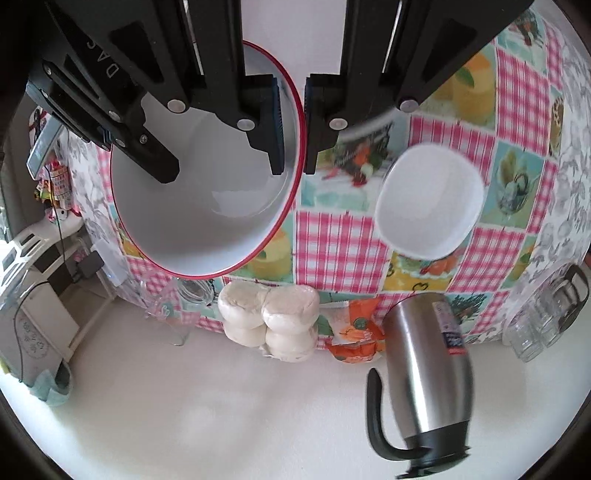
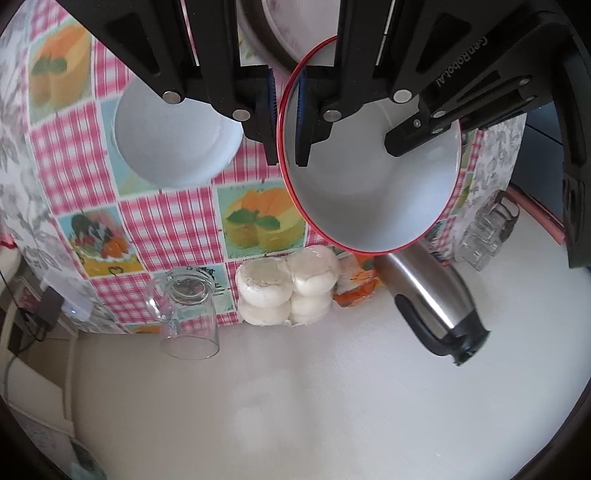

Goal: Organize plates and bowls
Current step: 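Lift the strawberry bowl with both grippers and carry it over the basin, then lower the strawberry bowl onto the floral plate in the basin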

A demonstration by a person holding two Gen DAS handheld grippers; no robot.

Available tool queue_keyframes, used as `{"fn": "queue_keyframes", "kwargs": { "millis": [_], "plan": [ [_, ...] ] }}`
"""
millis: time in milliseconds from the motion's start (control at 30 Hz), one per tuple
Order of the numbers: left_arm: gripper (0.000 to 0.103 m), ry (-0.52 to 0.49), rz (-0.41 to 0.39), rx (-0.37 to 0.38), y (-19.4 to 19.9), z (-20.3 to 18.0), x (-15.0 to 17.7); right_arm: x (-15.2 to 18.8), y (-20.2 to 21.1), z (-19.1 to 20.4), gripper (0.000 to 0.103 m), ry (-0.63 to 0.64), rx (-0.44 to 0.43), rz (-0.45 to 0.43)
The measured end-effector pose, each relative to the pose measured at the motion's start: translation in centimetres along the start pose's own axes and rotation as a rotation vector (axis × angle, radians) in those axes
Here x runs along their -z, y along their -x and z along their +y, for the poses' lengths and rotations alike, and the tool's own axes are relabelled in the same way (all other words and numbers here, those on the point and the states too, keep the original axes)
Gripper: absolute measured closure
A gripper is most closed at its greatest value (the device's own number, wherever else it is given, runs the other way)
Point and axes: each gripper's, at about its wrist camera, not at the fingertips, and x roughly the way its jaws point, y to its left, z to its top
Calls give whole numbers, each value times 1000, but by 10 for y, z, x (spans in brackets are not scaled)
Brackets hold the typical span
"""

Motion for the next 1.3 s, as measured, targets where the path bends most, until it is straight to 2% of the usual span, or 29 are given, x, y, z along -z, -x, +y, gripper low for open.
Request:
{"fn": "queue_keyframes", "kwargs": {
  "millis": [233, 400, 767, 933, 1300],
  "plan": [
    [93, 14, -39, -5, 28, 8, 18, 20, 27, 24, 92, 37, 7, -14],
    [93, 20, -68, 2, 45, 9, 32, 35, 42, 27, 91, 27, -6, -28],
    [93, 20, -45, 51, 53, 18, 53, 57, 57, 28, 90, -26, -10, -25],
    [93, 25, -30, 42, 51, 23, 60, 63, 55, 30, 90, -29, -14, -7],
    [93, 53, 65, 6, 27, 34, 69, 75, 27, 30, 90, -17, -8, 92]
  ]
}}
